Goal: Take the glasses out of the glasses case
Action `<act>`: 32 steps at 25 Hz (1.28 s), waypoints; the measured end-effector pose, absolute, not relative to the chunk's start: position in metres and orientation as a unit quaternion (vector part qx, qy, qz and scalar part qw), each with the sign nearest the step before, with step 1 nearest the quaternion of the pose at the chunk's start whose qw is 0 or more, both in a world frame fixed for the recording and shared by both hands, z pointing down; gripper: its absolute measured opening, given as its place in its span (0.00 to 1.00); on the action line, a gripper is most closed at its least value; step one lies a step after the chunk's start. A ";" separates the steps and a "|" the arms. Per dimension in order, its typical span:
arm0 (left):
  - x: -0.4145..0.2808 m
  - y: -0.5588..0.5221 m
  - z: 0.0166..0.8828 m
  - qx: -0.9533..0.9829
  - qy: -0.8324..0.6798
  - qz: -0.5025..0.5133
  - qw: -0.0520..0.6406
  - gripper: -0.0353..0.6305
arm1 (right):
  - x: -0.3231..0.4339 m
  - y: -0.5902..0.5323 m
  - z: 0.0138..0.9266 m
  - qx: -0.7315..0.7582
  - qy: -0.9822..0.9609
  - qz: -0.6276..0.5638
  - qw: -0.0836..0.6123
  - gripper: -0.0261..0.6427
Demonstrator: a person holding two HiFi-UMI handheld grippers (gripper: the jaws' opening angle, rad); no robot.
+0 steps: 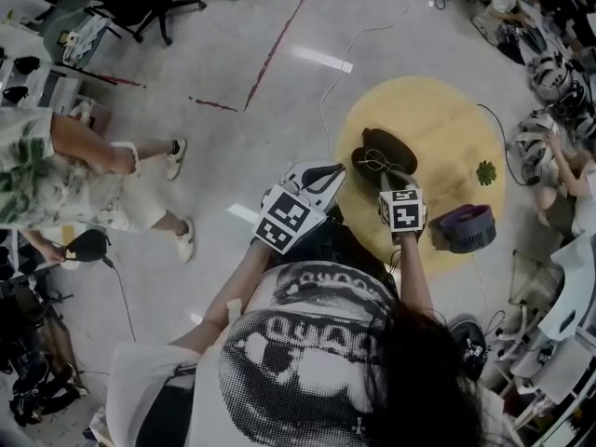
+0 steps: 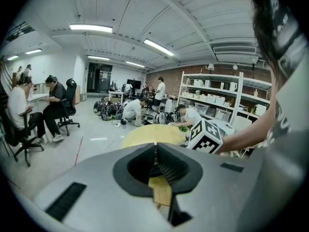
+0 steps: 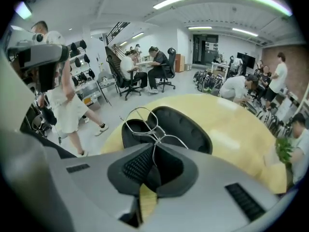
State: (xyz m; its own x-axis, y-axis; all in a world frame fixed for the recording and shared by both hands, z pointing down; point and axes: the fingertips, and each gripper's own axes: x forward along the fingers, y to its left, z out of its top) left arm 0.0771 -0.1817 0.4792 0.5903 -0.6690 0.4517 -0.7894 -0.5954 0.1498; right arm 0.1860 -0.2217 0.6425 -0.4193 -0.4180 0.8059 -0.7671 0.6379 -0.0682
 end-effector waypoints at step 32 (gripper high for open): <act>0.022 -0.148 0.471 0.912 -0.329 0.196 0.150 0.09 | 0.137 -0.188 0.507 0.485 -0.815 0.180 0.262 0.06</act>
State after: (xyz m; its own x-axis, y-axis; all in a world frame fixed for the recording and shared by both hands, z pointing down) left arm 0.0221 -0.1475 0.4714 0.7073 -0.5410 0.4551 -0.6581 -0.7390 0.1442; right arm 0.1370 -0.1877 0.5066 -0.3933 -0.6962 0.6006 -0.8842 0.4655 -0.0394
